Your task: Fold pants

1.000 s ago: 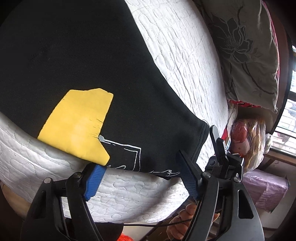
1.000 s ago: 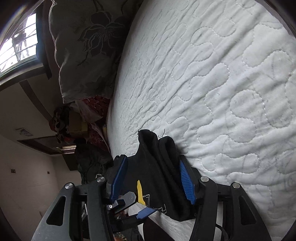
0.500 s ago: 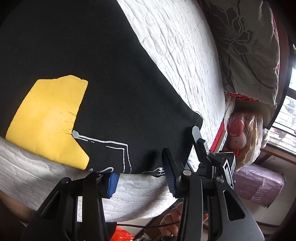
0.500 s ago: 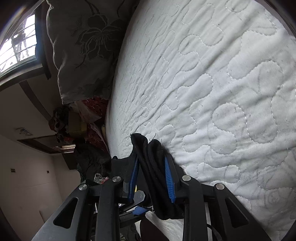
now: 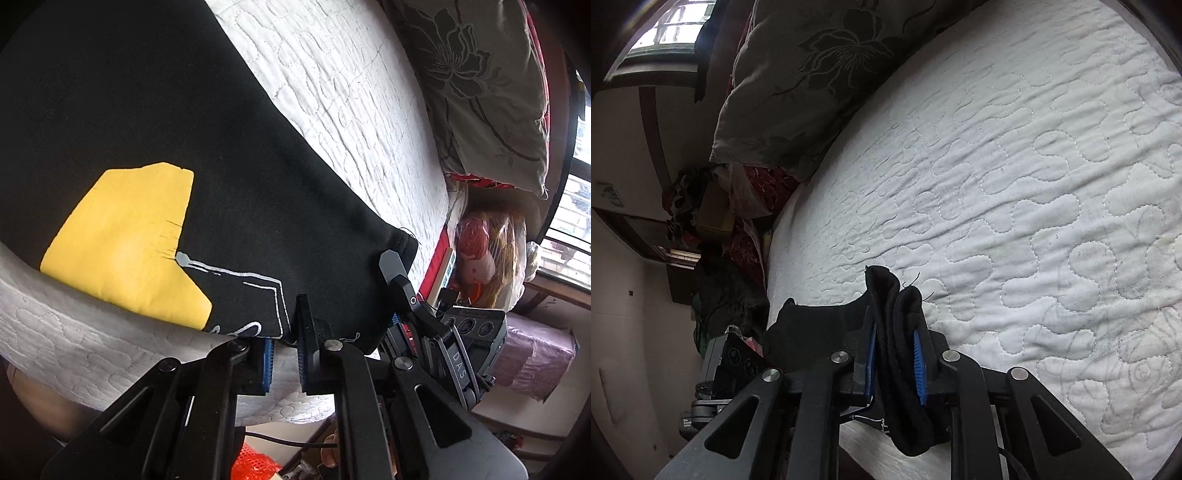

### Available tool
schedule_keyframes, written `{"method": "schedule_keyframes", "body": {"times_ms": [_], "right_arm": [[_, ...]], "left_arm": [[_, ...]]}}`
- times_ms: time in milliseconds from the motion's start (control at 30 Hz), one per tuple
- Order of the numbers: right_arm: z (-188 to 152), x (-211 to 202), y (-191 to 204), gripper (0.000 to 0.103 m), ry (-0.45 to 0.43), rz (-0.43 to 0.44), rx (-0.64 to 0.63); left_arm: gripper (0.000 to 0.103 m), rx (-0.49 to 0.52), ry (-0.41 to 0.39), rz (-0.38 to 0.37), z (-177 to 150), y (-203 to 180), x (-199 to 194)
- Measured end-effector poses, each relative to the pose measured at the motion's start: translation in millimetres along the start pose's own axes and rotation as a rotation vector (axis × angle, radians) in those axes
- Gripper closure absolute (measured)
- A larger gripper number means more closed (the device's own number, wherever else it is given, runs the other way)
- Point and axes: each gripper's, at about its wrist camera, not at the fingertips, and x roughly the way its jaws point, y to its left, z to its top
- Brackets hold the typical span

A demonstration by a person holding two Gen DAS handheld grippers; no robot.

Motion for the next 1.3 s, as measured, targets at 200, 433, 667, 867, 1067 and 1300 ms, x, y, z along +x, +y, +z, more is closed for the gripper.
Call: {"method": "schedule_keyframes", "body": {"times_ms": [200,433,667,867,1067,1300], "right_arm": [[-10,-10,15,0.087,-0.007,-0.052,-0.036],[-12,-12,49,0.087,-0.013,-0.085,-0.070],[-12,4,99,0.087,0.001,-0.096,-0.138],[-20,36,136,0.087,0.042,-0.095,-0.177],[-32,76,166,0.086,0.106,-0.090,-0.199],[-46,130,189,0.085,0.165,-0.098,-0.207]], "left_arm": [[0.095,-0.048,0.044,-0.054,-1,11,-4],[0.095,-0.083,0.041,-0.167,7,20,-35],[0.095,-0.140,0.019,-0.262,23,47,-65],[0.095,-0.206,0.000,-0.322,37,72,-85],[0.095,-0.273,-0.013,-0.363,46,105,-98],[0.095,-0.353,-0.053,-0.342,56,144,-110]]}}
